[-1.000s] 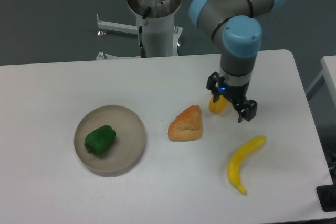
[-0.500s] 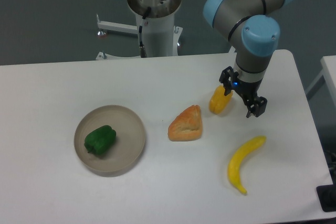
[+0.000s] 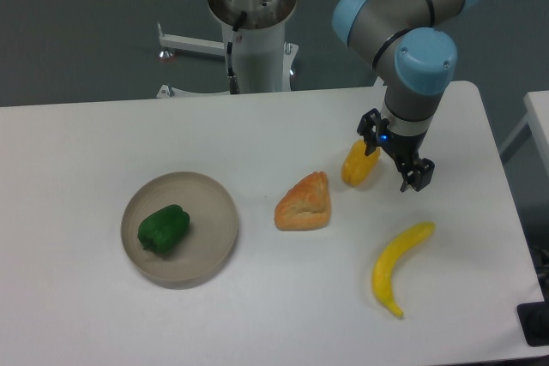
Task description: Place the green pepper on the plate
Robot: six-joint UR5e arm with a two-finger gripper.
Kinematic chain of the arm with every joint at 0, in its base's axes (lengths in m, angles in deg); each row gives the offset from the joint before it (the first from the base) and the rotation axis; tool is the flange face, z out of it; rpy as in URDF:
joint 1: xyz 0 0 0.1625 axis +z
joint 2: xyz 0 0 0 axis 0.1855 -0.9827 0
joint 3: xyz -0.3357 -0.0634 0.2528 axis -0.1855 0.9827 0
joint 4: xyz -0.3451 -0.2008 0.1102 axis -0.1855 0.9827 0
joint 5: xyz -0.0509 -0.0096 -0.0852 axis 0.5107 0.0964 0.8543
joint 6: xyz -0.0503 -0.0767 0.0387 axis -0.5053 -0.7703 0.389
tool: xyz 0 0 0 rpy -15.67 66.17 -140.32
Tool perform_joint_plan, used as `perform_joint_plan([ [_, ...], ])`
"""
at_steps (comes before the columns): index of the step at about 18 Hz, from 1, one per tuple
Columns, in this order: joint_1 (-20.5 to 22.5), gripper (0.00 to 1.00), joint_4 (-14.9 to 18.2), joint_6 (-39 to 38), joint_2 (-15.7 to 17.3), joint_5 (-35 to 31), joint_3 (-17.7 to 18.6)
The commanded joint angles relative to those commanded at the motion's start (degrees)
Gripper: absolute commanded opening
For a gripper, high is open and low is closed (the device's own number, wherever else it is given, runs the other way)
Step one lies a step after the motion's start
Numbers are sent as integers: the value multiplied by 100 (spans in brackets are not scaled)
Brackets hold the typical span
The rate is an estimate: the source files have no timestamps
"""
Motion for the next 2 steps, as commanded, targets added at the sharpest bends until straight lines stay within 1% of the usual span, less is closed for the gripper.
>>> perform_joint_plan([
  [2, 0, 100, 0, 0, -9, 0, 0],
])
